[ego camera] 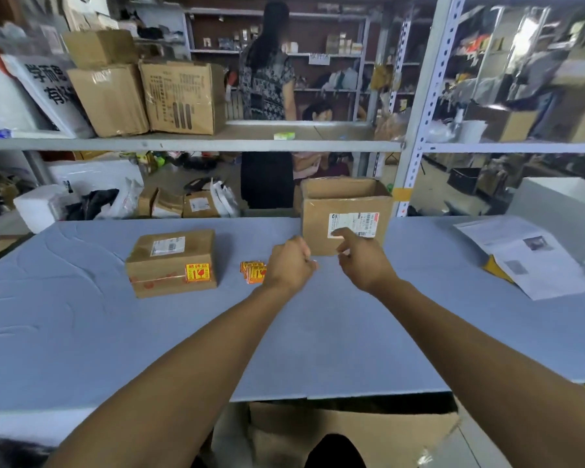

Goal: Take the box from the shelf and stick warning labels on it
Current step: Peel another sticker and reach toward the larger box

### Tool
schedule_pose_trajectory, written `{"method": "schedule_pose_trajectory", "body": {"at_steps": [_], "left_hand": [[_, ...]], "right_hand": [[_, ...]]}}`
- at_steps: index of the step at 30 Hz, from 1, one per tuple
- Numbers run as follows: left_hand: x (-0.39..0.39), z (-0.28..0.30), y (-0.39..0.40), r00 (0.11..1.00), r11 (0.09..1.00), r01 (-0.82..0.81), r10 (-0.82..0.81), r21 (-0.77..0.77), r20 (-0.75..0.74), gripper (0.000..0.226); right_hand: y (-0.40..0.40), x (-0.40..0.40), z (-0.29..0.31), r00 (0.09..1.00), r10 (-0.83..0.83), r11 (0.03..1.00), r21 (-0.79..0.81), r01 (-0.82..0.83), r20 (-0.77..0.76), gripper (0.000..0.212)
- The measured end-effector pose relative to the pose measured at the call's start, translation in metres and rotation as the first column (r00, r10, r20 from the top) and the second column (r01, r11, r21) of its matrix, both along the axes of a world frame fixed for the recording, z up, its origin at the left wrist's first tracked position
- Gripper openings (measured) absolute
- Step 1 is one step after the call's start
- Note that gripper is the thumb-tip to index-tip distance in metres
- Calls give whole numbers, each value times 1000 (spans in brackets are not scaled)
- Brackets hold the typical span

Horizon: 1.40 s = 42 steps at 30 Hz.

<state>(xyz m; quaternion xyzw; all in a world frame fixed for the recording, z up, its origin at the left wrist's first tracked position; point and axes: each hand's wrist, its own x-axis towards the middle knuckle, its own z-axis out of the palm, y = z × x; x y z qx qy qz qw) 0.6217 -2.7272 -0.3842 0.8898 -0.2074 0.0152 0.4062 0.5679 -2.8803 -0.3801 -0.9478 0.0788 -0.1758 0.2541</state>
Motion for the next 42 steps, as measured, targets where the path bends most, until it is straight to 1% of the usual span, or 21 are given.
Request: {"method": "schedule_pose_trajectory", "body": {"at_steps": [3, 5, 8, 10, 11, 12, 15, 18, 20, 22, 25, 27, 29, 32, 35, 36, 39, 42], "left_hand": [[26, 32, -18, 993, 978, 32, -55, 208, 106, 11], [47, 55, -32, 985, 960, 13, -61, 281, 162, 16], [82, 85, -59, 953, 946, -57, -44, 319, 301, 24], [108, 97, -79, 929, 954, -87, -27, 288, 370, 22], [122, 100, -89, 924, 956, -97, -17, 277, 382, 21], [134, 101, -98, 925, 952, -97, -21, 289, 380, 20], [162, 94, -116, 954, 914, -45, -80, 403, 289, 16], [181, 79, -115, 964, 872, 43, -164, 488, 208, 14], [187, 72, -105, 967, 856, 53, -172, 514, 187, 18], [189, 69, -91, 972, 856, 48, -159, 515, 173, 25], [181, 71, -59, 975, 863, 44, -146, 504, 165, 29], [170, 75, -30, 979, 868, 27, -123, 497, 163, 35], [155, 71, 7, 981, 853, 9, -108, 522, 161, 36], [134, 61, 75, 988, 804, -67, -28, 591, 149, 38], [115, 50, 146, 994, 780, -111, 79, 615, 79, 52], [111, 46, 167, 992, 775, -122, 107, 620, 61, 57], [110, 28, 225, 981, 737, -178, 185, 652, 58, 58], [110, 11, 260, 975, 766, -173, 221, 618, 0, 73]], "right_hand": [[-29, 22, 24, 993, -68, 982, -180, 50, -94, 52], [-45, 38, 39, 985, -107, 971, -228, 74, -139, 53], [-65, 70, 62, 981, -151, 970, -212, 123, -119, 53], [-75, 96, 73, 984, -169, 969, -190, 157, -50, 54], [-79, 109, 77, 986, -166, 965, -209, 158, -22, 53], [-81, 120, 81, 988, -155, 957, -250, 147, -13, 51], [-89, 149, 85, 993, -114, 921, -377, 94, -31, 52], [-90, 164, 86, 991, -107, 906, -419, 64, -79, 45], [-90, 169, 84, 989, -102, 900, -434, 46, -106, 40], [-84, 170, 83, 989, -102, 890, -454, 42, -109, 40], [-61, 163, 83, 986, -110, 884, -466, 41, -122, 37], [-37, 159, 81, 984, -126, 858, -512, 44, -128, 31], [-8, 155, 69, 986, -51, 839, -543, -44, -158, 26], [43, 148, 45, 980, 88, 889, -430, -159, -179, 17], [94, 140, 32, 967, 149, 927, -311, -209, -204, 30], [109, 139, 29, 963, 170, 929, -291, -227, -208, 32], [145, 143, 15, 951, 226, 923, -265, -278, -210, 36], [168, 150, 2, 940, 275, 916, -242, -320, -202, 40]]}}
